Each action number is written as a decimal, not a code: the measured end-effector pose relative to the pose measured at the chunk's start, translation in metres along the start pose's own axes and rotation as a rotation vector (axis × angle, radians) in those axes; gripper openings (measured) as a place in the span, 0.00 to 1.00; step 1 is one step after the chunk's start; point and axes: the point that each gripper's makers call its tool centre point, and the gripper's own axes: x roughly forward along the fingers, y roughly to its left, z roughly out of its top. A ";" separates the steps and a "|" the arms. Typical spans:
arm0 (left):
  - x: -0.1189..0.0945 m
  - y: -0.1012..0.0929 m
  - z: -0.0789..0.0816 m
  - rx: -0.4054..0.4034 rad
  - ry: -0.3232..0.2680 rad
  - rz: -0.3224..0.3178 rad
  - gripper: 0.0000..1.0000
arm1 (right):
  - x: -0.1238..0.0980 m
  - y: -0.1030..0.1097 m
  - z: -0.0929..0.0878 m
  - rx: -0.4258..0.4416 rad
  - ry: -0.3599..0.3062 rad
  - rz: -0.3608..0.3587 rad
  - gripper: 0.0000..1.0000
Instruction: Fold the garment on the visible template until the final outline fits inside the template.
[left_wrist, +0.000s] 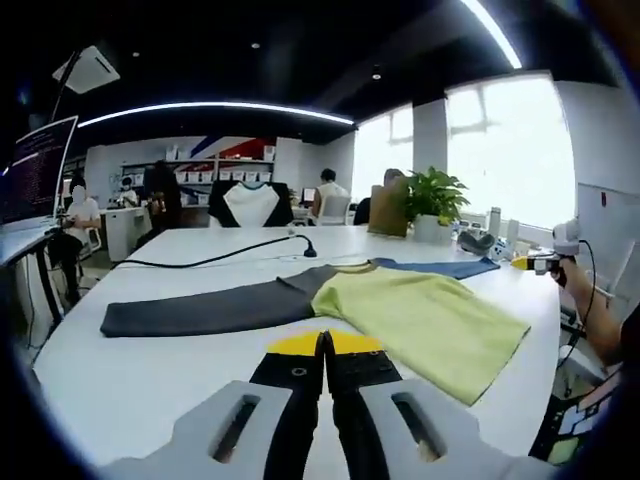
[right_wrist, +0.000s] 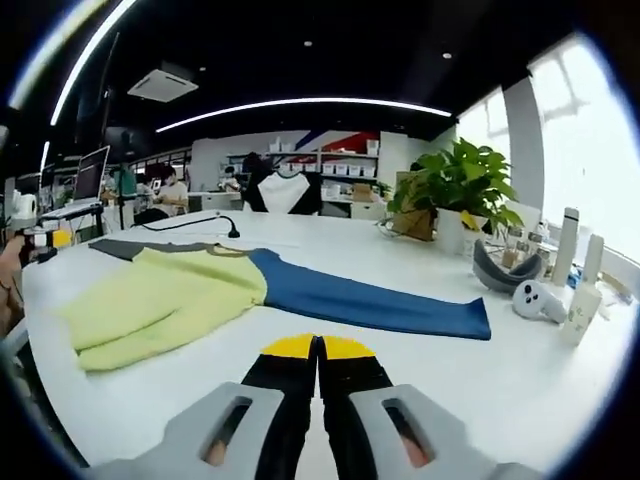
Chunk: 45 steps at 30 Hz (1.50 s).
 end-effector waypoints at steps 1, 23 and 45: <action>-0.001 -0.005 -0.001 0.003 0.001 -0.008 0.01 | -0.001 0.007 0.000 0.010 -0.004 0.018 0.00; -0.018 -0.075 -0.012 0.081 0.016 -0.156 0.01 | -0.031 0.106 0.012 -0.107 -0.010 0.297 0.00; -0.029 -0.086 -0.011 0.095 0.013 -0.222 0.01 | -0.017 0.203 -0.035 -0.230 0.143 0.618 0.41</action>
